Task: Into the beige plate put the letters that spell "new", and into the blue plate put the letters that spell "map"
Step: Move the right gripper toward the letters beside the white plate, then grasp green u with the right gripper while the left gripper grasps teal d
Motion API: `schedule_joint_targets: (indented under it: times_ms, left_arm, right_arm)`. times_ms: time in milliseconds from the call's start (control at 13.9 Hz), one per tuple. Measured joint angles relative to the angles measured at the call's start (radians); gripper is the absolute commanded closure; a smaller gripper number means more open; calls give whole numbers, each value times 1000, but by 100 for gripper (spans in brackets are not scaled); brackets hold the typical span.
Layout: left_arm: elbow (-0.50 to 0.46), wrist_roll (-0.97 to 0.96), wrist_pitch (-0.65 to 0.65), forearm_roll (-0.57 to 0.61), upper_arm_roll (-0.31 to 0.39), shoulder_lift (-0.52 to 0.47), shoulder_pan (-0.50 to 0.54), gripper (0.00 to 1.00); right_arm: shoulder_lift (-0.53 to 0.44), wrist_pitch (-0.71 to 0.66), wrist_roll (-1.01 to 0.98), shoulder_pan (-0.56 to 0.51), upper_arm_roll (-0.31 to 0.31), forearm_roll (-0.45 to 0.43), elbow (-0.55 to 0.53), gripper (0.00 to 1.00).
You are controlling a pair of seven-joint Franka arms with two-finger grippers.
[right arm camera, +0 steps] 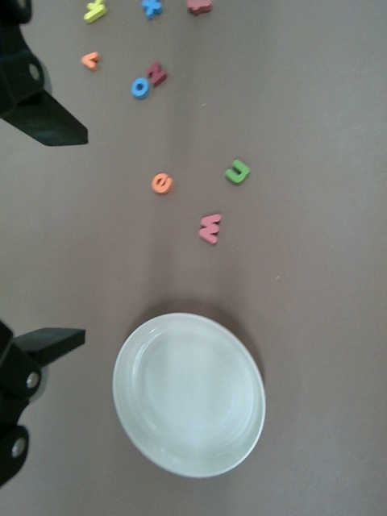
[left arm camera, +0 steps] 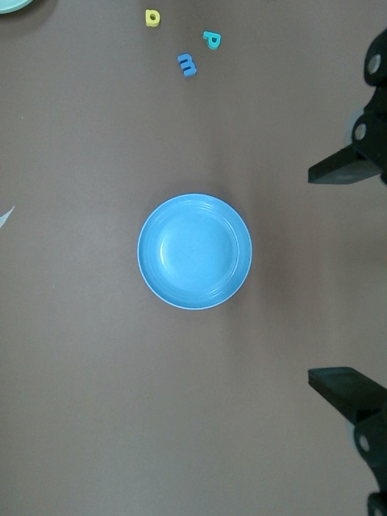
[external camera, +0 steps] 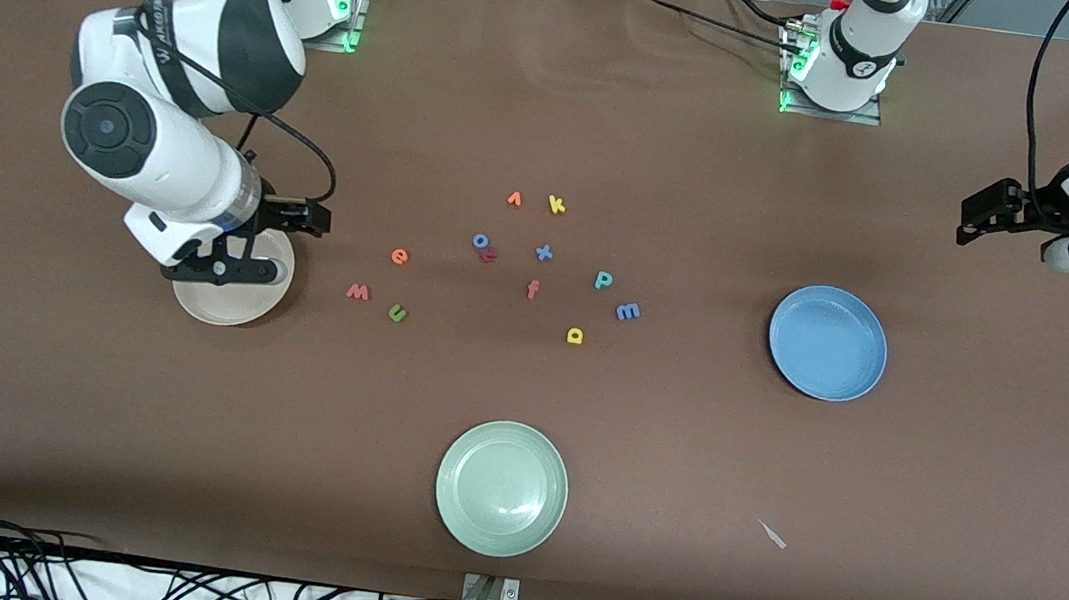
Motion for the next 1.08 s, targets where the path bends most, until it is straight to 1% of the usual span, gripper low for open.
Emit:
schedule_joint_targets:
  times_ms: [359, 647, 791, 935, 1078]
  left_arm:
    - [0, 0, 0, 0, -4, 23, -1, 0]
    - [15, 0, 1, -3, -5, 51, -5, 0]
    - [18, 0, 1, -12, -9, 71, -32, 0]
    - [34, 0, 4, -21, -11, 135, -65, 0]
    - [80, -3, 9, -23, -12, 228, -92, 0]
  right_arm:
    - [80, 136, 63, 15, 0, 64, -21, 0]
    - [149, 218, 224, 43, 0, 68, -22, 0]
    - [179, 265, 333, 64, 0, 68, -23, 0]
    - [210, 317, 442, 88, 0, 68, -24, 0]
    - [241, 364, 532, 108, 0, 68, -25, 0]
